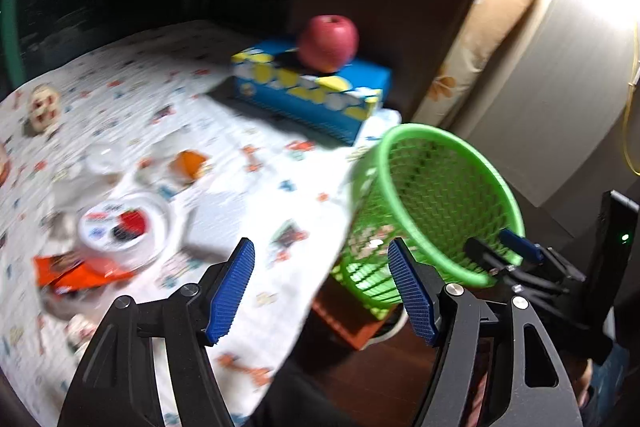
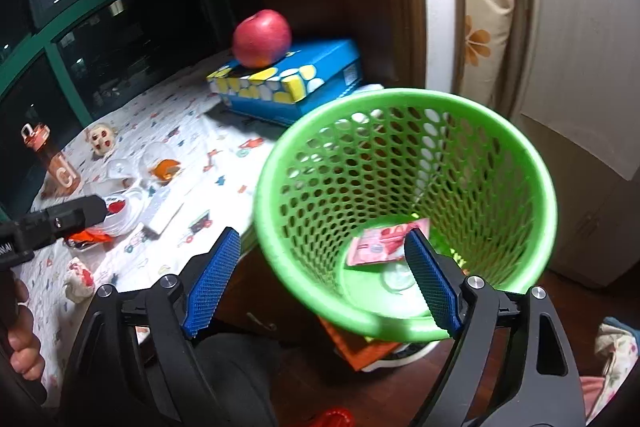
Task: Collect trash
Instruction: 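Drop the yogurt cup into the green basket while the left tool drops the pink bag, then grasp the crumpled white tissue with the left tool while the right grasps the foam block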
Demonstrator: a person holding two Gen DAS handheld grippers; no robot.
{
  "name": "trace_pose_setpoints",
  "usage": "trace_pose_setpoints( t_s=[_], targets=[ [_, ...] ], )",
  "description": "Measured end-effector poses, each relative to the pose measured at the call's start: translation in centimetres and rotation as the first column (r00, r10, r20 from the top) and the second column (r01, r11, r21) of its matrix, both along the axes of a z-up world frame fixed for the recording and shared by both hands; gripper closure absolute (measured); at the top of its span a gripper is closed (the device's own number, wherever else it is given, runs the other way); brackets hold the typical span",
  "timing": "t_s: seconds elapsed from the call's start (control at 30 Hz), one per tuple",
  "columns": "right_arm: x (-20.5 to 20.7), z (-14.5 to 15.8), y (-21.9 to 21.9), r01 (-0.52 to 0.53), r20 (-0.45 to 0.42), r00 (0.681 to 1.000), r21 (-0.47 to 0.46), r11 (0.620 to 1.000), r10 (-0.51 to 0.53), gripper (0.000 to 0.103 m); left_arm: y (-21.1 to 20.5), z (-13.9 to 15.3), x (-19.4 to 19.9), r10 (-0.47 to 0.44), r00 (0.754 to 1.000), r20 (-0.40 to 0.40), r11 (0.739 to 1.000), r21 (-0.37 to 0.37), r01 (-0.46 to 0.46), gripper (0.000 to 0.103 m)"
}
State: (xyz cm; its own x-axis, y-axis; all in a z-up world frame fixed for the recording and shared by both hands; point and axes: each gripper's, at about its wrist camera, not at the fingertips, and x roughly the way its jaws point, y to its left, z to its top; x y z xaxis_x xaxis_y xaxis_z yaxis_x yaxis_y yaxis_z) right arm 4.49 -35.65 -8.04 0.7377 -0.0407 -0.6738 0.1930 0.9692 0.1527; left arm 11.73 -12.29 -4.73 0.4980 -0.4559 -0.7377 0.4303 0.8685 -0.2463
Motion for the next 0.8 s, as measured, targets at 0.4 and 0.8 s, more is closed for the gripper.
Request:
trace_pose_setpoints(
  t_s=[0.4, 0.8],
  targets=[
    [2.3, -0.5, 6.6, -0.149, -0.019, 0.989, 0.0, 0.989, 0.149, 0.018, 11.8, -4.0, -1.3, 0.332, 0.943, 0.026, 0.93, 0.156, -0.332, 0.035],
    [6.3, -1.6, 12.7, -0.296, -0.059, 0.954, -0.031, 0.955, 0.294, 0.018, 15.1, -8.5, -0.7, 0.377, 0.92, -0.105, 0.921, 0.148, -0.361, 0.041]
  ],
)
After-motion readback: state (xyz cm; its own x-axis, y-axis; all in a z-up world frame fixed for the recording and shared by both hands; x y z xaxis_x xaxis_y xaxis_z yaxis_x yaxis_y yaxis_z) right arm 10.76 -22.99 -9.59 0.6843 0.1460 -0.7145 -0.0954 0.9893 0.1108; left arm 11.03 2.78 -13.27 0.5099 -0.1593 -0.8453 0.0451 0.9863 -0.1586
